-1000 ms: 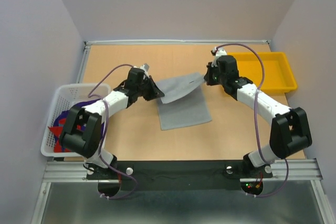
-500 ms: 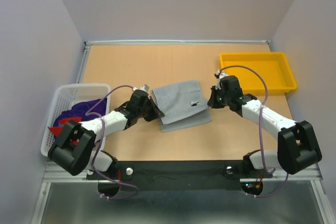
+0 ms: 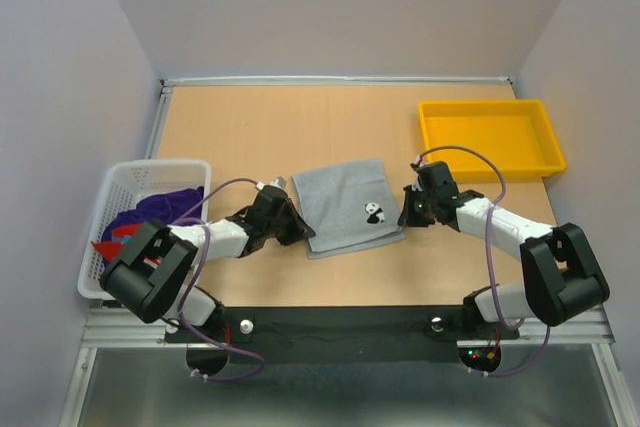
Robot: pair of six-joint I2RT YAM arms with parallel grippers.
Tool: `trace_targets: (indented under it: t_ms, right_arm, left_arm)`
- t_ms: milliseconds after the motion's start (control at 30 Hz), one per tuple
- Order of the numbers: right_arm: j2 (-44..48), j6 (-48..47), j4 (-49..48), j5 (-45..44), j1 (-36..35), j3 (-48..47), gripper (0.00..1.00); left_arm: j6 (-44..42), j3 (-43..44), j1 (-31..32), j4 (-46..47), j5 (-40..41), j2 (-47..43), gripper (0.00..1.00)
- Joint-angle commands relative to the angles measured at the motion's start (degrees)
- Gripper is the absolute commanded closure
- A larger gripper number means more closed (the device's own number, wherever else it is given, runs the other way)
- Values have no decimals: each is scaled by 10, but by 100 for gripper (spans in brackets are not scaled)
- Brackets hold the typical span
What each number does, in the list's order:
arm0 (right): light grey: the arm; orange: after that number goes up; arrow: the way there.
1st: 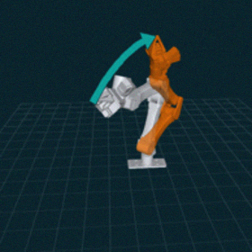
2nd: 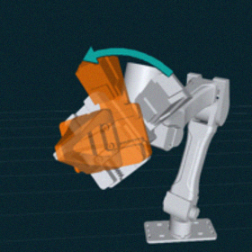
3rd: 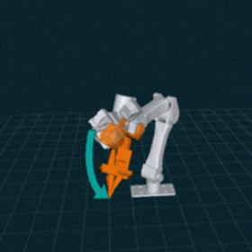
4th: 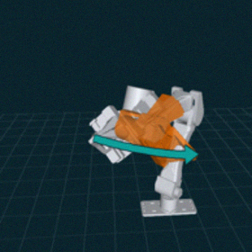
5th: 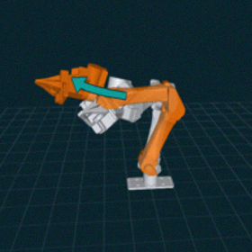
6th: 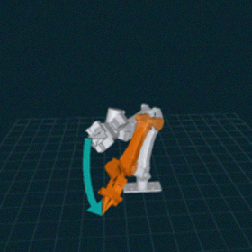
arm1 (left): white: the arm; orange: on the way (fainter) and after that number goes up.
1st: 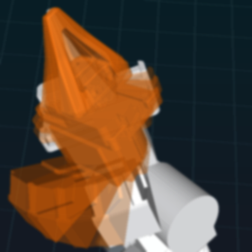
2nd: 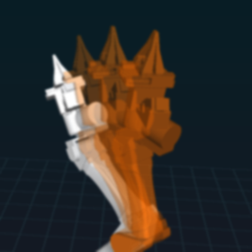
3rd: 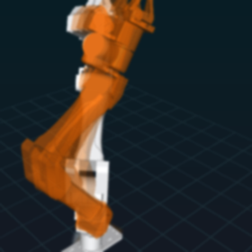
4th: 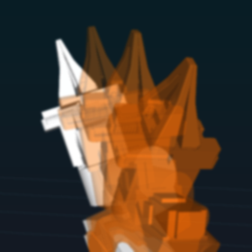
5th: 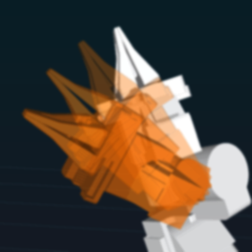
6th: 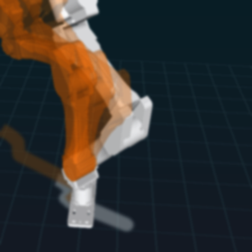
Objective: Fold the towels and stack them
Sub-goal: Fold the towel
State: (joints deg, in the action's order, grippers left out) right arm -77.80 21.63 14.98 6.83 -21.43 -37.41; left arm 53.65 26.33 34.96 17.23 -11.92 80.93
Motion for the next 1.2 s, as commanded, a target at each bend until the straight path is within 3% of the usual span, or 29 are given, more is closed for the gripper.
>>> trace_targets:
  t_ms: [0, 367, 733, 900, 1167]
  right_arm:
    - [-8, 9, -5, -15, 0, 2, 99]
    - [-21, 3, -7, -44, -1, -21, 100]
    - [16, 3, 26, -48, 0, -102, 99]
    - [53, 10, 62, -39, 0, -111, 99]
    - [99, 38, 81, -23, -1, -49, 100]
  left_arm:
    - [-2, -7, 2, 18, 19, 9, 100]
    - [-42, 68, -9, -13, 23, 58, 100]
    - [-88, 195, -12, -126, 17, 49, 100]
    - [-83, 192, -12, -156, 8, 2, 100]
    - [-56, 116, -2, -143, -10, -43, 100]
